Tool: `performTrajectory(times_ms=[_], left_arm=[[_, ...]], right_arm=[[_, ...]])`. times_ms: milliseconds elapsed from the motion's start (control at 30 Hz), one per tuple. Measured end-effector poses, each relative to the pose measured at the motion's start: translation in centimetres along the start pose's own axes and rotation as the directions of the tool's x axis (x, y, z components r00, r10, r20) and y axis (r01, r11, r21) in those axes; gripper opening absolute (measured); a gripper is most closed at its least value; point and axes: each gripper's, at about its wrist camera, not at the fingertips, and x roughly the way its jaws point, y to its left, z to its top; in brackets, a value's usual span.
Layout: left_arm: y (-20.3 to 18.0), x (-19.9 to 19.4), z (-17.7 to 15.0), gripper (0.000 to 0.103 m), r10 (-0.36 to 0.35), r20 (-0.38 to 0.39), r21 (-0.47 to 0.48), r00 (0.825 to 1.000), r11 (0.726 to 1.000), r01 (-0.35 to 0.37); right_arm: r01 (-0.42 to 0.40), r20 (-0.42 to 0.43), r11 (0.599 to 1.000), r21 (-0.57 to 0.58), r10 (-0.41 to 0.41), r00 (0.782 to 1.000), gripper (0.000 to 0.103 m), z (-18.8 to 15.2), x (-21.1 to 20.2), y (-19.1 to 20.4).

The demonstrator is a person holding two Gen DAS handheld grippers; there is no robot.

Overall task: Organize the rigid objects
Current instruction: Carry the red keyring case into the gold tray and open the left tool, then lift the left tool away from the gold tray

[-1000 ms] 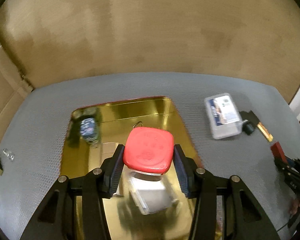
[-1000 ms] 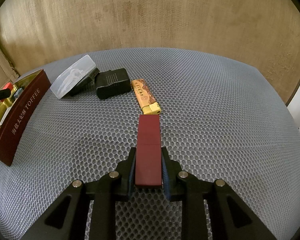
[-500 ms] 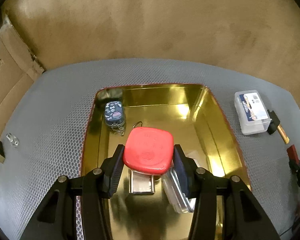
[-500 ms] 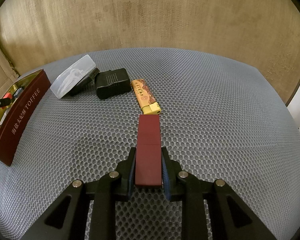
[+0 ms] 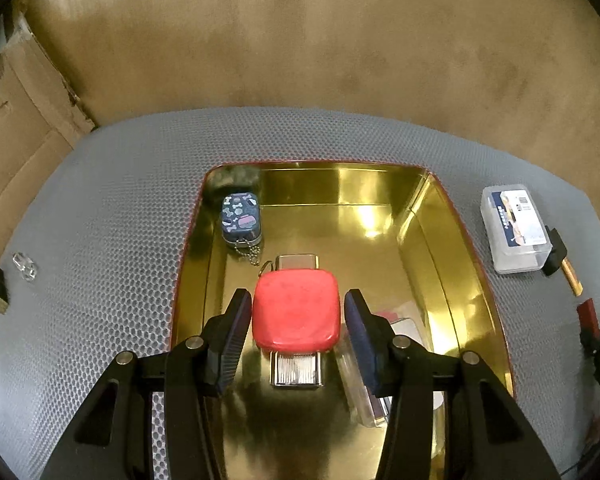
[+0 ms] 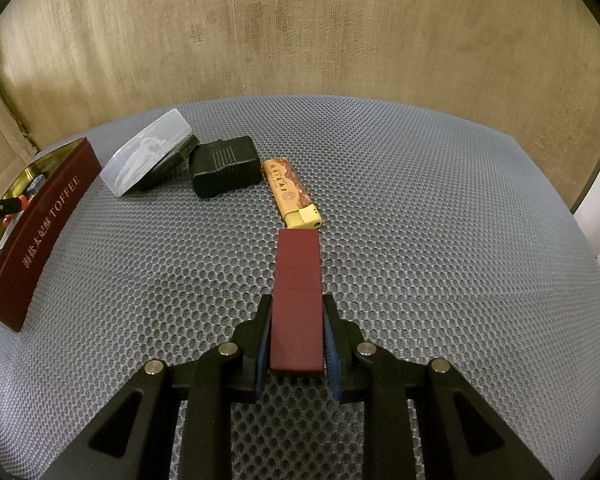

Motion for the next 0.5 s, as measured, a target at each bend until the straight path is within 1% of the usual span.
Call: performTrajectory(times_ms=[67, 133, 200, 233, 300, 433, 500], left_arm=[[0.1, -0.3, 0.0, 0.046, -0.016, 0.009, 0.007, 1.000, 1.000, 0.016], [0.2, -0.8, -0.1, 0.052, -0.016, 0.028, 0.005, 0.999, 1.000, 0.015], [0.4, -1.7, -0.2, 0.055, -0.038, 0.050, 0.005, 0.998, 0.999, 0.038], [0.5, -2.2, -0.2, 0.060, -0.050, 0.059, 0.006, 0.997, 0.999, 0.049], [0.6, -3.0, -0.4, 0.064, -0.069, 0.072, 0.015, 0.995, 0.998, 0.068], [1.3, -4.3, -1.1, 0.069, -0.073, 0.101, 0.033, 0.992, 0.997, 0.070], [1.9, -4.7, -1.5, 0.070, -0.070, 0.108, 0.035, 0.992, 0.997, 0.067]], right_arm=[[0.002, 0.000, 1.000, -0.002, -0.002, 1.000, 0.023, 0.0, 0.0, 0.0], [0.004, 0.000, 1.000, -0.004, -0.004, 1.000, 0.023, 0.0, 0.0, 0.0], [0.005, 0.000, 1.000, -0.008, -0.005, 1.000, 0.023, 0.0, 0.0, 0.0], [0.006, 0.000, 1.000, -0.010, -0.006, 1.000, 0.023, 0.0, 0.0, 0.1], [0.007, 0.000, 1.000, -0.011, -0.007, 1.000, 0.023, -0.1, 0.0, 0.1], [0.016, -0.001, 1.000, -0.018, -0.016, 1.000, 0.023, -0.1, 0.0, 0.2], [0.023, -0.002, 0.999, -0.023, -0.023, 1.000, 0.023, 0.0, 0.1, 0.3]])
